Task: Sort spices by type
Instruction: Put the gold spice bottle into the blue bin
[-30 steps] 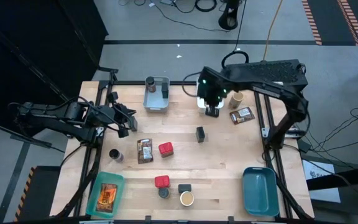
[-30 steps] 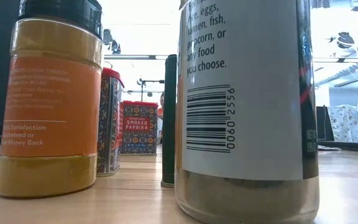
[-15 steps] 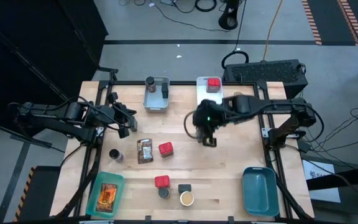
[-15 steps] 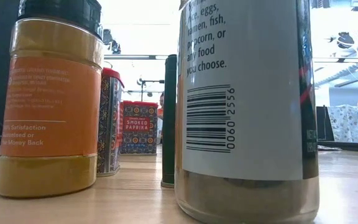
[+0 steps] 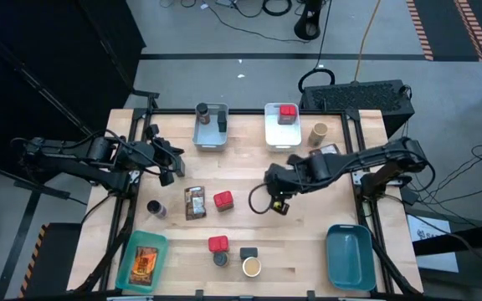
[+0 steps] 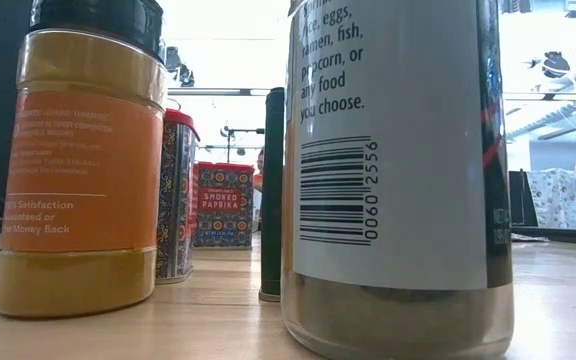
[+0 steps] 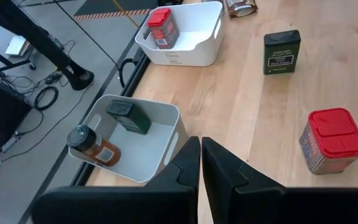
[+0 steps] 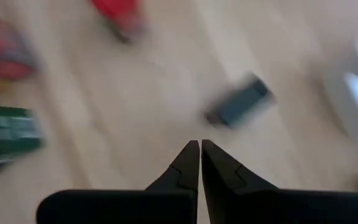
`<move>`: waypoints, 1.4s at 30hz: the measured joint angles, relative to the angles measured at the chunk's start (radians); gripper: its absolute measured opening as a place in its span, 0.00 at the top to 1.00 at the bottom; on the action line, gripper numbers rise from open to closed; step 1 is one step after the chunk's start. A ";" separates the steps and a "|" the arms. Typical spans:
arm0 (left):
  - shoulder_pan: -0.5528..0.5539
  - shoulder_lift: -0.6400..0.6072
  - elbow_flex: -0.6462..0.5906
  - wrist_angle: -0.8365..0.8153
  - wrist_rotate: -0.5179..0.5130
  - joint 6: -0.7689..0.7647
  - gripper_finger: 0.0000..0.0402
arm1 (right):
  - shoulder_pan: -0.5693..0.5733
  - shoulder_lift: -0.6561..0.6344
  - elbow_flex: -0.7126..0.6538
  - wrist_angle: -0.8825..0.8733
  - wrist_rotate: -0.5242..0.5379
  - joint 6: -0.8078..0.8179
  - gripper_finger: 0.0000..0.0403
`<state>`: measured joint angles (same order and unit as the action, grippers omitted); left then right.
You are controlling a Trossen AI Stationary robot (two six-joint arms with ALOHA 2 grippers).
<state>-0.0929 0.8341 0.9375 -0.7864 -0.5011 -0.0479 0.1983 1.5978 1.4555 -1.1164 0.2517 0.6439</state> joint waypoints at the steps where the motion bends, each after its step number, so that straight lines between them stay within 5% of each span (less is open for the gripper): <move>1: 0.000 0.000 0.000 0.000 0.000 0.000 0.95 | 0.004 0.000 0.000 -0.050 0.031 0.033 1.00; 10: 0.000 0.000 0.000 0.025 0.000 0.004 0.95 | -0.115 -0.003 0.000 -0.339 0.094 0.071 1.00; 20: 0.000 0.000 0.000 0.029 -0.001 0.036 0.95 | -0.562 -0.071 0.000 -0.301 0.082 -0.240 1.00; 32: 0.000 0.000 0.000 0.029 -0.005 0.061 0.95 | -0.995 -0.085 0.000 -0.217 -0.070 -0.375 1.00; 42: 0.000 0.000 0.000 0.029 -0.005 0.061 0.95 | -1.101 -0.085 0.000 -0.193 -0.207 -0.403 0.95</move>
<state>-0.0930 0.8341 0.9375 -0.7574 -0.5060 0.0132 -0.9029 1.5131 1.4555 -1.3099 0.0447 0.2406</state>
